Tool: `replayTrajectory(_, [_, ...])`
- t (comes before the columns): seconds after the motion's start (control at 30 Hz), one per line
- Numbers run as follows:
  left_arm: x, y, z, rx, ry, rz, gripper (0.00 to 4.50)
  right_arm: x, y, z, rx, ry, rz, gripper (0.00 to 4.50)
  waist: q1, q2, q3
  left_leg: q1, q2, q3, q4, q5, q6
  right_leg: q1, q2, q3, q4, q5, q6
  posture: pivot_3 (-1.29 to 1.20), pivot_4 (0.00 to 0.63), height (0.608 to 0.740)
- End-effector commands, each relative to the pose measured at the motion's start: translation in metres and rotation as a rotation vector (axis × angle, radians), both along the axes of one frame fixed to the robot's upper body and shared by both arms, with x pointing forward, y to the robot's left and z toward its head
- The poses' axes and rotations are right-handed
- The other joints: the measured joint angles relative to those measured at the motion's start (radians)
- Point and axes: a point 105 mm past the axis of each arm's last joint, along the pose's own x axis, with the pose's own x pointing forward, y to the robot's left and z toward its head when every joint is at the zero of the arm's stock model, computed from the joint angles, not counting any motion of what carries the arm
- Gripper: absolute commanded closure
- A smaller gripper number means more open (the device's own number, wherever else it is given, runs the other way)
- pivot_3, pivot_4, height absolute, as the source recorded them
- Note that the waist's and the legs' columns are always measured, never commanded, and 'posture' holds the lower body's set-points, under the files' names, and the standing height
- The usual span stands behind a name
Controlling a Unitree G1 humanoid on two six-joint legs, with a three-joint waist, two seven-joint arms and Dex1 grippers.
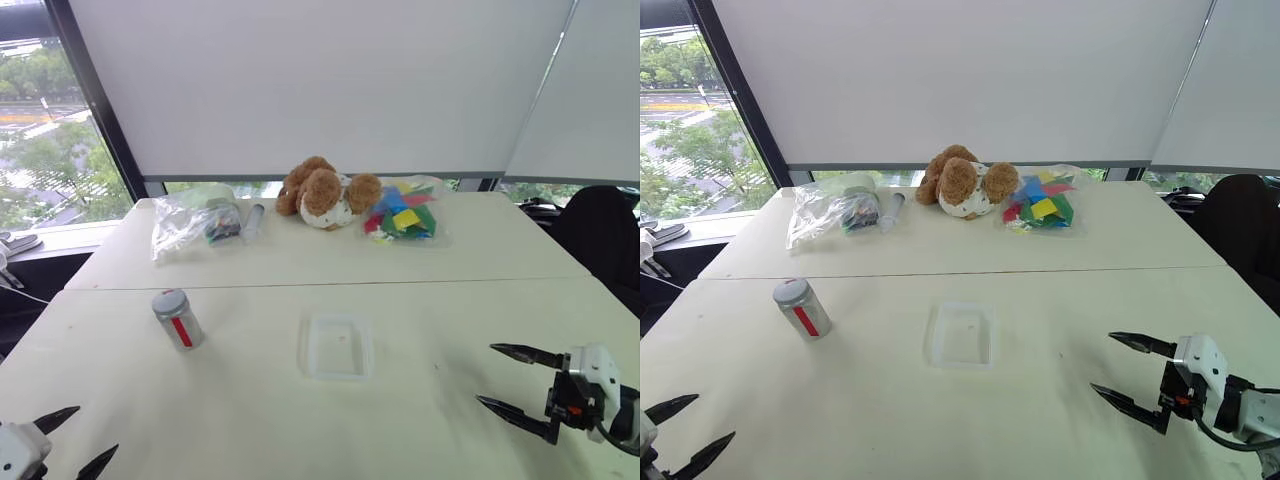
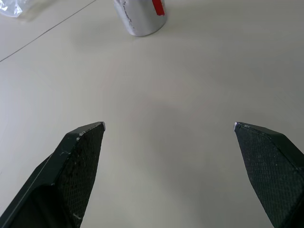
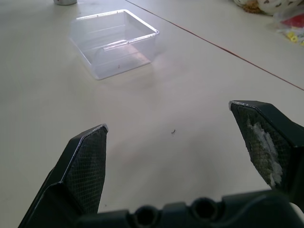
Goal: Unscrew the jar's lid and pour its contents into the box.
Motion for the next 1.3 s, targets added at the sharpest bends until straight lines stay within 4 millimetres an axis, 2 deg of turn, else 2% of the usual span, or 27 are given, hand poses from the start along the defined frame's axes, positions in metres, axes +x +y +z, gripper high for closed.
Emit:
replayTrajectory(0.03, [0.000, 0.001, 0.010, 0.011, -0.043, 0.008, 0.01, 0.002, 0.003, 0.006, -0.007, -0.038, 0.017, 0.00, 0.000, 0.000, 0.000, 0.000, 0.000, 0.000, 0.000, 0.000, 0.000, 0.000, 0.000, 0.000, 0.000, 0.000, 0.000, 0.00, 0.150, 0.740])
replayTrajectory(0.13, [0.000, 0.002, 0.010, -0.046, -0.050, 0.029, 0.01, 0.010, 0.015, 0.012, 0.041, -0.078, 0.015, 0.00, -0.001, -0.001, 0.000, 0.000, 0.000, 0.000, 0.000, 0.000, 0.000, 0.000, 0.000, 0.000, 0.000, 0.000, 0.000, 0.00, 0.150, 0.740])
replayTrajectory(0.27, [-0.007, 0.002, 0.017, -0.199, -0.077, 0.073, 0.01, 0.011, 0.057, 0.036, 0.202, -0.182, 0.178, 0.00, -0.005, -0.001, -0.001, 0.001, 0.000, 0.000, 0.000, 0.000, 0.000, 0.000, 0.000, 0.000, 0.001, 0.000, 0.000, 0.00, 0.150, 0.740])
replayTrajectory(0.4, [-0.015, 0.010, 0.020, -0.285, -0.145, 0.198, 0.01, 0.016, 0.085, 0.053, 0.324, -0.184, 0.262, 0.00, -0.007, 0.000, 0.000, 0.001, 0.000, 0.000, 0.001, 0.000, 0.000, 0.000, 0.000, 0.001, 0.002, 0.000, 0.000, 0.00, 0.150, 0.740])
replayTrajectory(0.5, [-0.029, 0.014, 0.010, -0.329, -0.241, 0.381, 0.01, 0.015, 0.107, 0.063, 0.400, -0.145, 0.360, 0.00, -0.003, -0.002, -0.001, 0.000, 0.000, 0.000, 0.001, 0.000, 0.000, 0.000, 0.000, 0.001, 0.001, 0.000, 0.000, 0.00, 0.150, 0.740])
replayTrajectory(0.6, [-0.038, 0.005, -0.002, -0.376, -0.262, 0.478, 0.01, 0.013, 0.120, 0.067, 0.393, -0.170, 0.424, 0.00, 0.001, -0.005, -0.002, 0.000, 0.000, 0.000, 0.001, 0.000, 0.001, 0.000, 0.000, 0.001, 0.000, 0.000, 0.000, 0.00, 0.150, 0.740])
replayTrajectory(0.67, [-0.031, -0.015, 0.002, -0.390, -0.299, 0.475, 0.01, 0.013, 0.122, 0.066, 0.369, -0.206, 0.451, 0.00, 0.007, -0.007, -0.002, 0.000, 0.000, -0.002, 0.002, 0.000, 0.001, 0.001, 0.000, -0.001, 0.000, 0.000, 0.000, 0.00, 0.150, 0.740])
replayTrajectory(0.8, [-0.014, -0.039, 0.018, -0.444, -0.383, 0.530, 0.01, 0.017, 0.110, 0.057, 0.349, -0.205, 0.425, 0.00, 0.027, -0.009, -0.003, 0.000, -0.001, -0.002, 0.006, -0.002, -0.001, 0.005, 0.000, -0.003, 0.000, 0.000, 0.000, 0.00, 0.150, 0.740])
replayTrajectory(1.0, [0.030, -0.089, 0.035, -0.435, -0.454, 0.572, 0.01, 0.019, 0.098, 0.040, 0.337, -0.166, 0.401, 0.00, 0.025, -0.007, -0.003, 0.001, -0.001, -0.002, 0.010, -0.001, 0.001, 0.008, 0.004, -0.003, 0.000, 0.001, 0.001, 0.00, 0.150, 0.740])
replayTrajectory(1.17, [0.064, -0.102, 0.041, -0.398, -0.487, 0.679, 0.01, 0.020, 0.095, 0.036, 0.332, -0.160, 0.395, 0.00, 0.027, 0.017, -0.002, 0.000, -0.005, 0.003, 0.008, -0.004, 0.007, 0.006, 0.001, 0.001, -0.002, 0.003, 0.003, 0.00, 0.150, 0.740])
replayTrajectory(1.23, [0.076, -0.108, 0.040, -0.413, -0.480, 0.692, 0.01, 0.020, 0.094, 0.035, 0.330, -0.158, 0.394, 0.00, 0.030, 0.012, -0.003, -0.001, -0.007, 0.004, 0.009, -0.004, 0.009, 0.004, -0.001, 0.002, 0.000, 0.005, 0.012, 0.00, 0.150, 0.740])
replayTrajectory(1.3, [0.096, -0.115, 0.041, -0.425, -0.481, 0.684, 0.01, 0.019, 0.093, 0.033, 0.325, -0.158, 0.389, 0.00, 0.027, 0.008, -0.004, -0.001, -0.007, 0.002, 0.010, -0.005, 0.008, 0.004, 0.000, 0.000, 0.000, 0.006, 0.014, 0.00, 0.150, 0.740])
